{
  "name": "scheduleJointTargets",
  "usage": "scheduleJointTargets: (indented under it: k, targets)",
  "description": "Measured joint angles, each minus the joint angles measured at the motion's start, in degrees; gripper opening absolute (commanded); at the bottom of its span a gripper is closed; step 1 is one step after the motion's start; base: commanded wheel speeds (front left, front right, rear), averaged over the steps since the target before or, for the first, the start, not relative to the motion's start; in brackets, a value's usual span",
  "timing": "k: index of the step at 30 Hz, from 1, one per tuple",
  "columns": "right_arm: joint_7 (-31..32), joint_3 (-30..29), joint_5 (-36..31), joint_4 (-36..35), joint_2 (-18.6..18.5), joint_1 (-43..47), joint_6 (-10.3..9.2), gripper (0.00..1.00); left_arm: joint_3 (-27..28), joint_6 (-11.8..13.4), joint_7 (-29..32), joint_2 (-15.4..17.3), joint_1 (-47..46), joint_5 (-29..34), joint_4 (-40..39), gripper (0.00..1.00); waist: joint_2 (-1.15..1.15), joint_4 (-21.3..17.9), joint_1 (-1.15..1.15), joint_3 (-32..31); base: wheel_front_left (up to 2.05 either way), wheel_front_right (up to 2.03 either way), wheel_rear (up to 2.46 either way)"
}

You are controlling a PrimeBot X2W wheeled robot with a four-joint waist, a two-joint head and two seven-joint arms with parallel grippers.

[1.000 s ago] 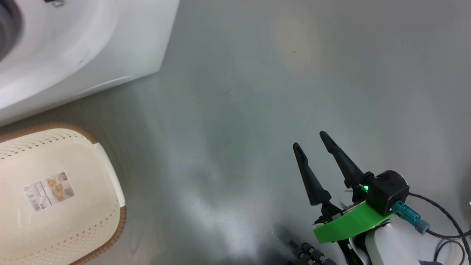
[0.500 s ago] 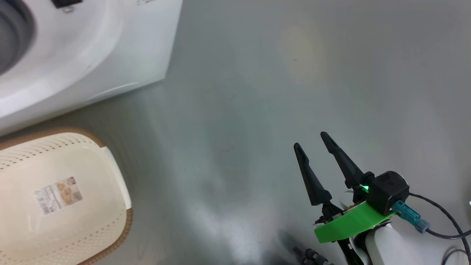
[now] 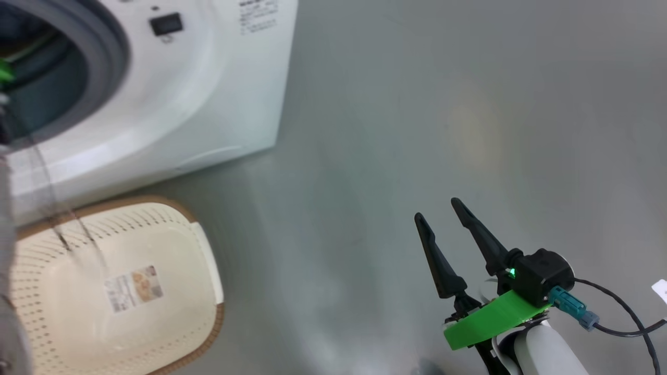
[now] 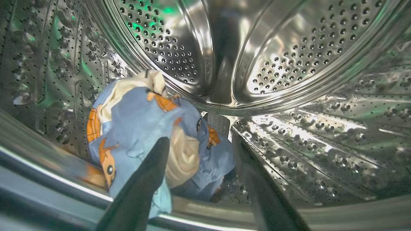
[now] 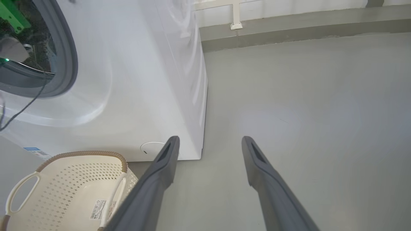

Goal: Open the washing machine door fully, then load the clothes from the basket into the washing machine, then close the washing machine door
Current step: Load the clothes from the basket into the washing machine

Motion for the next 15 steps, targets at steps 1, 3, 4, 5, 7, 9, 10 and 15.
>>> scheduleJointTargets:
  k: [1, 3, 4, 5, 7, 9, 10, 15]
  targets:
    - [0.0, 0.0, 0.0, 0.3, 0.0, 0.0, 0.0, 1.0, 0.0, -0.1, -0.2, -0.5, 0.9, 0.0, 0.0, 1.0, 0.0, 0.3, 0.0, -0.7, 0.0, 0.0, 0.0]
    - [0.0, -0.1, 0.0, 0.7, 0.0, 0.3, 0.0, 1.0, -0.4, -1.0, -0.3, -1.5, 3.0, 0.0, 0.0, 1.0, 0.0, 1.0, 0.0, -2.1, 0.0, 0.0, 0.0]
    - [0.0, -0.2, 0.0, 0.9, 0.0, 0.8, 0.0, 1.0, -0.7, -1.1, -0.5, -2.0, 4.0, 0.0, 0.0, 1.0, 0.0, 1.3, 0.0, -2.8, 0.0, 0.0, 0.0]
    - [0.0, -0.2, 0.0, 1.3, 0.0, 1.2, 0.0, 1.0, -1.0, -1.1, -0.6, -2.4, 5.1, 0.0, 0.0, 1.0, 0.0, 1.6, 0.0, -3.6, 0.0, 0.0, 0.0]
    - [0.0, -0.6, 0.1, 1.6, 0.0, 2.2, 0.0, 1.0, -1.8, -1.3, -0.7, -3.0, 7.1, 0.3, -0.2, 1.0, 0.0, 2.3, 0.0, -5.1, 0.0, 0.0, 0.0]
    - [0.0, -1.5, 0.1, 1.9, 0.0, 2.6, 0.0, 1.0, -2.1, -1.6, -0.7, -3.6, 9.1, 0.6, -1.3, 1.0, 0.0, 3.0, 0.0, -6.5, 0.0, 0.0, 0.0]
    - [0.0, -1.8, 0.1, 2.0, -0.1, 2.9, 0.0, 1.0, -2.6, -1.6, -0.7, -3.9, 10.2, 1.1, -2.3, 1.0, 0.0, 3.4, 0.0, -7.2, 0.0, 0.0, 0.0]
    - [0.0, -2.5, 0.1, 2.4, -0.1, 3.6, 0.0, 1.0, -2.3, -1.6, -1.0, -6.1, 15.5, 1.6, -7.3, 1.0, 0.0, 5.6, 0.0, -10.2, 0.0, 0.0, 0.0]
